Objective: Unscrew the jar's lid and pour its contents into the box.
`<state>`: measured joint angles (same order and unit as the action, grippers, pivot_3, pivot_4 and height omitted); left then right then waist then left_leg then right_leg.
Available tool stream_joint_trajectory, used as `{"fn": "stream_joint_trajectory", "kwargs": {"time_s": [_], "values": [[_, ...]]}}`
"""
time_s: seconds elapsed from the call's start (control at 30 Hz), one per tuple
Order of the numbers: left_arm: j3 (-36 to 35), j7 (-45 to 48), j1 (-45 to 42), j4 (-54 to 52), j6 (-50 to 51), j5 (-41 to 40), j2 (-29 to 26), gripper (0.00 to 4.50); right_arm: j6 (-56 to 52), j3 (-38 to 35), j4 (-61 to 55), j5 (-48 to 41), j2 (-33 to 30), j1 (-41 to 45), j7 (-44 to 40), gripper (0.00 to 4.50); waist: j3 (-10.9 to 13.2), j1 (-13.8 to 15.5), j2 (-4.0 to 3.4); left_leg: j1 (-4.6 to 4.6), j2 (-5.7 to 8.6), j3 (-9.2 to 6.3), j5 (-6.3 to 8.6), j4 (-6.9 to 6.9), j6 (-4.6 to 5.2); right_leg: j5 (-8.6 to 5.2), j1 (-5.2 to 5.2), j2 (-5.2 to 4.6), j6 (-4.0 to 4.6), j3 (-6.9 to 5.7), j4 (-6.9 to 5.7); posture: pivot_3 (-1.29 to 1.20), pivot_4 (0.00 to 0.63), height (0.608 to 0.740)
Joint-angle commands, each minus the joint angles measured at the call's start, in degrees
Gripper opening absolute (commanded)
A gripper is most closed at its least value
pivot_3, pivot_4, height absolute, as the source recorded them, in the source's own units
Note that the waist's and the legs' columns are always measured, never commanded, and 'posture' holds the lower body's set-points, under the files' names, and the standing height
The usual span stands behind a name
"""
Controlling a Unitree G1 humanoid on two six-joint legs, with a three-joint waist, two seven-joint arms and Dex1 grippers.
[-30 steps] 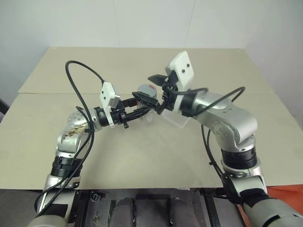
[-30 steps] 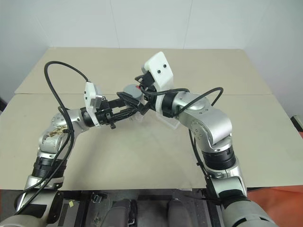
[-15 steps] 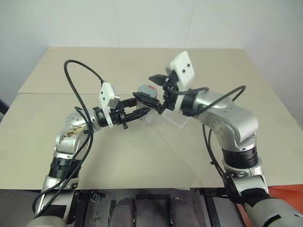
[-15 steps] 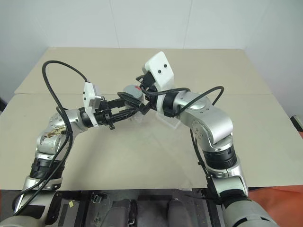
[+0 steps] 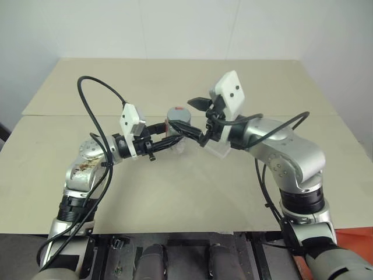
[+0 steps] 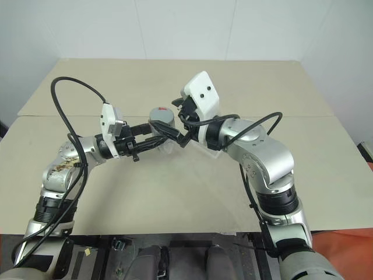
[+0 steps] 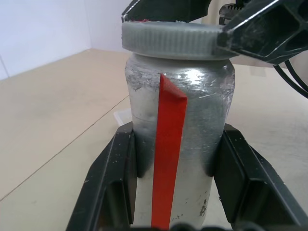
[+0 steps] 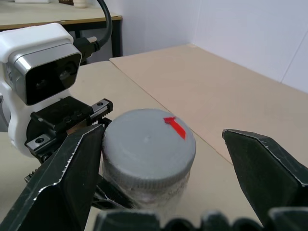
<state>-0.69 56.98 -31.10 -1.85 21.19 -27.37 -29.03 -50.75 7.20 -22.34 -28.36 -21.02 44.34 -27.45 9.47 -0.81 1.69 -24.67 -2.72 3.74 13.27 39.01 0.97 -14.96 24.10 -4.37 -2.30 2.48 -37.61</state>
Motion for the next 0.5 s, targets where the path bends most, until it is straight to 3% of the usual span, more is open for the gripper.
{"fn": "stream_joint_trajectory", "kwargs": {"time_s": [0.03, 0.5], "values": [[-1.93, 0.49, -0.14, -3.66, -0.26, -2.09, -0.79, 1.85, -0.22, -3.12, -1.62, -0.16, -1.4, -0.2, 0.4, 4.46, 0.0, 0.0, 0.0, 0.0, 0.0, 0.0, 0.0, 0.0, 0.0, 0.0, 0.0, 0.0, 0.0, 0.0, 0.0, 0.0, 0.15, 0.74], [-2.42, 0.78, 0.26, -4.54, 0.32, -2.99, -1.67, 1.85, 0.41, -4.19, -1.65, -1.54, -4.25, -1.2, 0.29, 4.46, 0.0, -0.01, 0.0, 0.0, 0.0, -0.03, 0.0, 0.0, 0.0, 0.0, 0.0, 0.0, 0.0, 0.0, 0.03, 0.0, 0.15, 0.74]]}}
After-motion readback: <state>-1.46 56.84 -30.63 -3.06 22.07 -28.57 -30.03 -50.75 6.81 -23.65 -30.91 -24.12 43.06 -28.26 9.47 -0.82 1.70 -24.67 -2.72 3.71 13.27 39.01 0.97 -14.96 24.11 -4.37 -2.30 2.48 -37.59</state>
